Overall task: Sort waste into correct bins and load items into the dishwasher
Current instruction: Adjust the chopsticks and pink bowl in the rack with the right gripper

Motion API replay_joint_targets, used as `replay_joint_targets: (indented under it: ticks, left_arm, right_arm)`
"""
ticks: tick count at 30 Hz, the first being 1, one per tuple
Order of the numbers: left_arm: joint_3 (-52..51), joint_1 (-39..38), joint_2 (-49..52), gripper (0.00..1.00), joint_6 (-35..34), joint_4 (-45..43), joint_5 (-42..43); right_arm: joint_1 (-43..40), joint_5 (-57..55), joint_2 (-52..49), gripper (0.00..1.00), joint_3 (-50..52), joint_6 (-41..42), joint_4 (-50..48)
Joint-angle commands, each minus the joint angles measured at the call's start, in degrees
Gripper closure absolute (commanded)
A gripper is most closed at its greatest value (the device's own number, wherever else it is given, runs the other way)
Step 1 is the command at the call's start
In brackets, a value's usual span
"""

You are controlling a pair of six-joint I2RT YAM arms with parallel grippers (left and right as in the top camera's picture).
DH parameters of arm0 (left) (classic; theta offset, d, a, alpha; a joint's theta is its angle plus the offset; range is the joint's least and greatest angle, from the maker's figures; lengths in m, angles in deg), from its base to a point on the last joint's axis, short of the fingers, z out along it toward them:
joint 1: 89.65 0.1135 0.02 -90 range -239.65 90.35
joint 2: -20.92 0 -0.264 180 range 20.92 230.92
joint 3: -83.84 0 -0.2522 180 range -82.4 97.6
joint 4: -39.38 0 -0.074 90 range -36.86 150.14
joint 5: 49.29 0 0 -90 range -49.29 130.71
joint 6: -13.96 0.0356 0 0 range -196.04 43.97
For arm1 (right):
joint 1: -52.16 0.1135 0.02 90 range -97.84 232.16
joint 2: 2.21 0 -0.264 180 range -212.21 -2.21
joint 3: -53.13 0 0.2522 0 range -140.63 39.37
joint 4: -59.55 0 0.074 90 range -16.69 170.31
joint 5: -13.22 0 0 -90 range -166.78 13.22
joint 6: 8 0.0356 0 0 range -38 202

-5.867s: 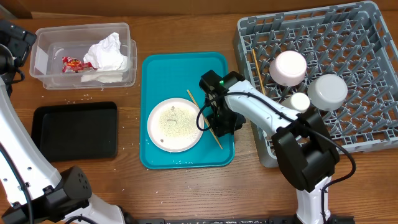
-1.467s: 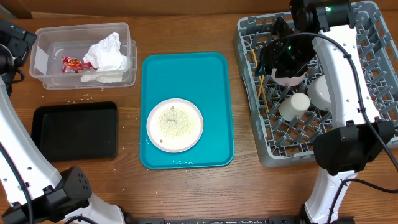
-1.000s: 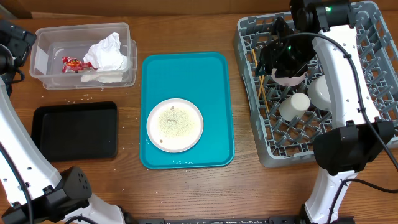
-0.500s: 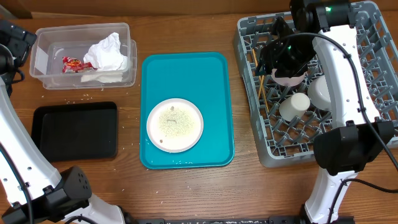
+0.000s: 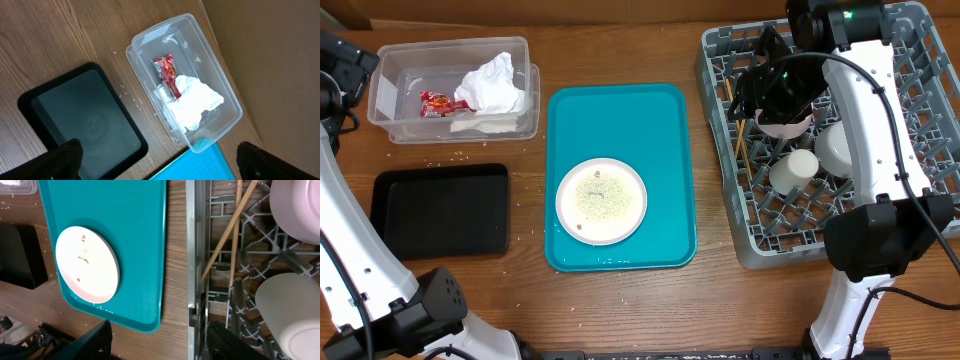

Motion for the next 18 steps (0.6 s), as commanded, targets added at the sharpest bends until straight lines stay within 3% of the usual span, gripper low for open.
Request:
replay_joint_targets:
  ticks: [1, 12, 18]
  left_arm:
    - [0.0, -0.4, 0.4, 0.0, 0.9, 0.0, -0.7]
    - [0.0, -0.4, 0.4, 0.0, 0.9, 0.0, -0.7]
    - [0.0, -0.4, 0.4, 0.0, 0.9, 0.0, -0.7]
  right_arm:
    - [0.1, 1.0, 2.4, 0.37, -1.6, 0.1, -0.5]
    - [0.8, 4.7, 2.4, 0.37, -1.6, 0.5, -2.4]
    - [6.9, 3.8, 2.3, 0.36, -1.6, 1.9, -4.8]
